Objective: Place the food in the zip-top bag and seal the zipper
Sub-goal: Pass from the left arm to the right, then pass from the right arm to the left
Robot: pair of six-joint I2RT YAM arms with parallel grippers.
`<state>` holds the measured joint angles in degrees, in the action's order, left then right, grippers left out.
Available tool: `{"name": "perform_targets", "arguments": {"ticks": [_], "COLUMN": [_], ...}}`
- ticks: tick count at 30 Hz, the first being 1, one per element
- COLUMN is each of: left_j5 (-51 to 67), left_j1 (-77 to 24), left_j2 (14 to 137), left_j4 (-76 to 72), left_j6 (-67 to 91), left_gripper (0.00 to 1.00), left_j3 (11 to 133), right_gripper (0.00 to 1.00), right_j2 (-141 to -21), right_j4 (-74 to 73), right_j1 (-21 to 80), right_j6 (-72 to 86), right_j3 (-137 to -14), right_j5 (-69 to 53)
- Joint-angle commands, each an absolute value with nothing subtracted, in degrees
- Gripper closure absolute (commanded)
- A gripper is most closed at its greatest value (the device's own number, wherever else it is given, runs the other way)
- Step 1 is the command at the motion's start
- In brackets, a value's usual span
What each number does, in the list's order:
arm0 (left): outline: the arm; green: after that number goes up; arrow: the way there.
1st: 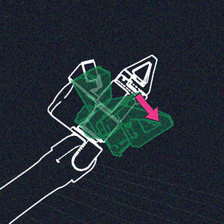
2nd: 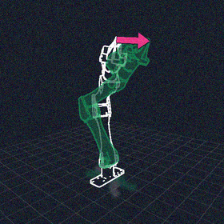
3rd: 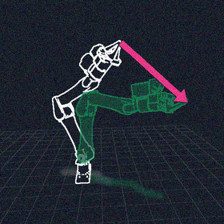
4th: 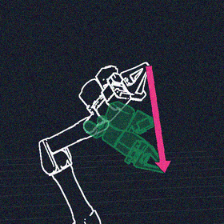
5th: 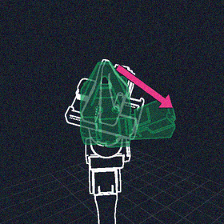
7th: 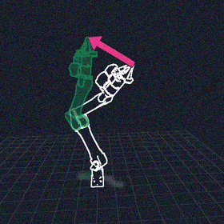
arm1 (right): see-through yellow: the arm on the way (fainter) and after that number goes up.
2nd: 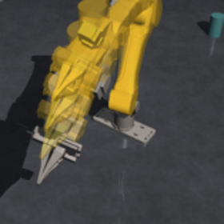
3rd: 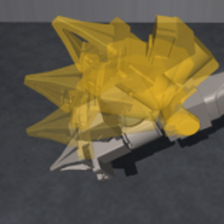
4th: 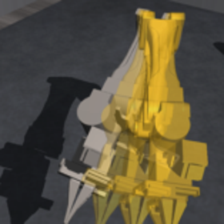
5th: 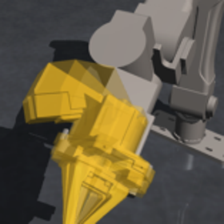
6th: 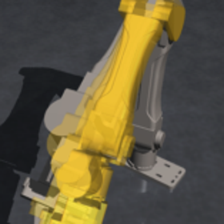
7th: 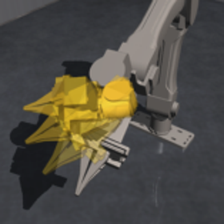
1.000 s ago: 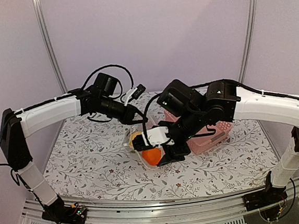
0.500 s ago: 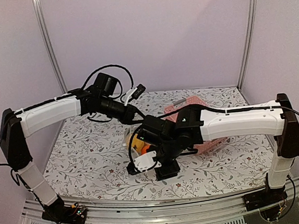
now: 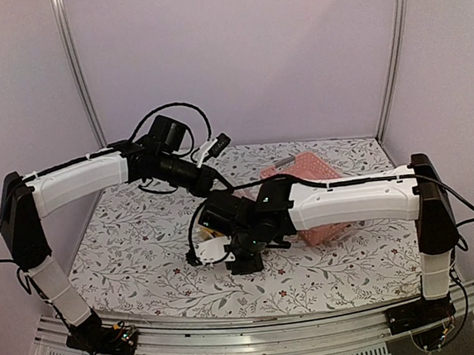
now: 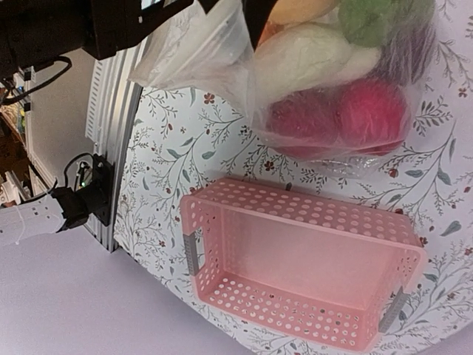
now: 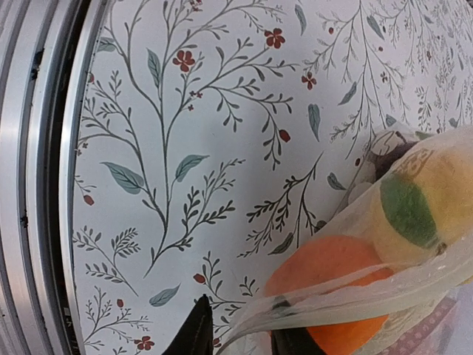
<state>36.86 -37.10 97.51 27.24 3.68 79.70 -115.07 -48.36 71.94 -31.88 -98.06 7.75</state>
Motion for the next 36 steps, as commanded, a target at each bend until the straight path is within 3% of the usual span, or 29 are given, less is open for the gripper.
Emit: {"name": "perform_targets", "arguments": {"ticks": [1,5,6,11,12,17,24,36], "left_j5": [36.35,34.93,33.46,19.63,16.71,10.21,15.11,20.70], "left_j1": [-36.75,-36.68,-36.69,-36.67,-36.74,-36.74,-36.97,-41.35], "left_j2": [96.61,96.04,95.78,87.92,84.62,66.87,49.65,52.73], "left_j4": [26.76,26.82,26.92,26.69,24.52,9.86,-7.38,-11.09], "left_j6": [3.84,3.42,3.24,-0.60,-1.56,-0.17,13.01,20.58], "left_gripper": [1.00,0.96,0.88,0.22,0.18,0.19,0.26,0.24], "left_j3": [80.24,80.29,80.44,79.47,77.83,62.43,37.49,32.33], "right_gripper": [0.83,0.99,1.00,1.00,1.00,1.00,1.00,1.00], "right_j2": [-117.49,-115.11,-114.10,-105.00,-102.84,-98.35,-96.09,-96.64], "right_j4": [-47.21,-47.03,-46.76,-44.15,-43.72,-42.72,-41.05,-40.70], "right_j1": [71.83,71.37,71.14,68.06,67.10,64.36,63.90,63.90], "right_j6": [-30.56,-30.87,-31.53,-34.74,-35.18,-36.76,-36.12,-36.15], "right_j3": [-98.67,-98.64,-98.68,-98.95,-98.89,-96.72,-92.60,-93.00], "right_j5": [11.02,12.49,12.80,10.59,10.04,8.03,4.64,3.74]}}
